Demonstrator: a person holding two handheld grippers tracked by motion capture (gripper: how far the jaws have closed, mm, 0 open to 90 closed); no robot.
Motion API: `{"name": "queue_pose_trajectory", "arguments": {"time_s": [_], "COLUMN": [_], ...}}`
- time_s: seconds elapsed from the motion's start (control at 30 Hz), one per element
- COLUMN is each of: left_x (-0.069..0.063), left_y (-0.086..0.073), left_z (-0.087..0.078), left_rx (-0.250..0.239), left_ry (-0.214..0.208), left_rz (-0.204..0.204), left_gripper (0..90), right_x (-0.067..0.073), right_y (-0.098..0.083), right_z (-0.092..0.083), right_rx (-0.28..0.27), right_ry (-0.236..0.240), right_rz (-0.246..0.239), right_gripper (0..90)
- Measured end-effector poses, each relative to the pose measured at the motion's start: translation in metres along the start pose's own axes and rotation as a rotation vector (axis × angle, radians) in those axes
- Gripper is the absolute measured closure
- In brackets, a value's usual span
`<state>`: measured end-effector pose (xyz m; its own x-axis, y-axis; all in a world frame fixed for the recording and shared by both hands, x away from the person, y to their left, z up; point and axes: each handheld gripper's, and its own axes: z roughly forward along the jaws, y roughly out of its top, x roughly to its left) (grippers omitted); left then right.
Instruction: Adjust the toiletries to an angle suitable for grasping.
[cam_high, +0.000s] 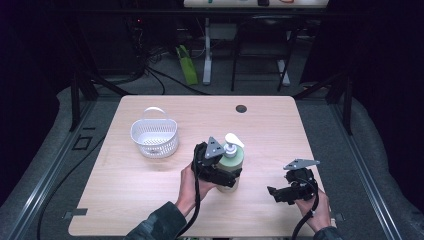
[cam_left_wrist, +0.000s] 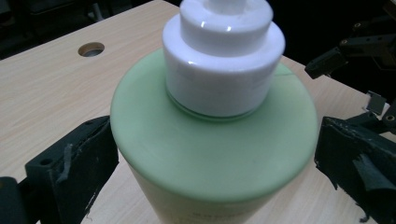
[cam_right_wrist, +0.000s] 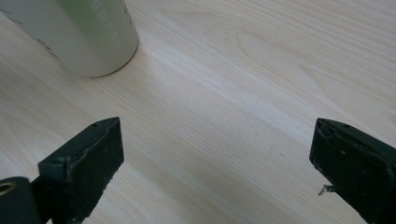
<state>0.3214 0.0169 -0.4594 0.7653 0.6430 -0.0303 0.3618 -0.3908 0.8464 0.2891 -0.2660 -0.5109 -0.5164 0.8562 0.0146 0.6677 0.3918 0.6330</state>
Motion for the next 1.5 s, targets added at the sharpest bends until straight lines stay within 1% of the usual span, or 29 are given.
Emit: {"name": "queue_pose_trajectory", "arguments": {"time_s": [0.07,0.17,0.2,0.23,0.37,0.63,0.9,1.17,1.43,1.5], "left_x": [0.0,0.001,0.001,0.002,0.0,0.002,0.008,0.018,0.025,0.028], "left_y": [0.0,0.001,0.001,0.001,0.0,-0.002,-0.006,-0.012,-0.016,-0.018], "left_z": [0.001,0.001,0.001,0.001,0.001,-0.003,-0.011,-0.023,-0.031,-0.034], "left_rx": [-0.004,-0.018,-0.018,-0.02,-0.024,-0.02,-0.016,-0.008,0.001,0.002], "left_ry": [0.002,0.002,0.002,-0.004,0.006,0.007,0.015,0.032,0.038,0.044], "left_rz": [-0.003,0.0,0.0,-0.004,0.004,0.008,0.0,-0.007,-0.01,-0.016], "left_gripper": [0.1,10.0,10.8,10.9,11.4,12.1,12.2,12.2,12.2,12.2], "right_x": [0.0,0.0,0.0,0.0,0.0,0.0,0.0,0.001,0.0,0.0], "right_y": [0.0,0.0,0.0,0.0,0.0,0.0,0.0,0.0,0.0,0.0], "right_z": [0.0,0.0,0.0,0.0,0.0,0.0,0.001,0.003,0.003,0.003], "right_rx": [0.0,-0.001,-0.001,-0.001,-0.001,0.003,0.008,0.017,0.013,0.014], "right_ry": [0.0,0.0,0.0,0.0,-0.001,-0.004,-0.001,-0.001,0.002,0.003], "right_rz": [0.0,0.002,0.002,0.002,0.0,-0.008,-0.011,-0.014,-0.012,-0.012], "right_gripper": [2.5,2.6,2.6,2.7,2.9,3.2,3.3,3.5,3.4,3.4]}}
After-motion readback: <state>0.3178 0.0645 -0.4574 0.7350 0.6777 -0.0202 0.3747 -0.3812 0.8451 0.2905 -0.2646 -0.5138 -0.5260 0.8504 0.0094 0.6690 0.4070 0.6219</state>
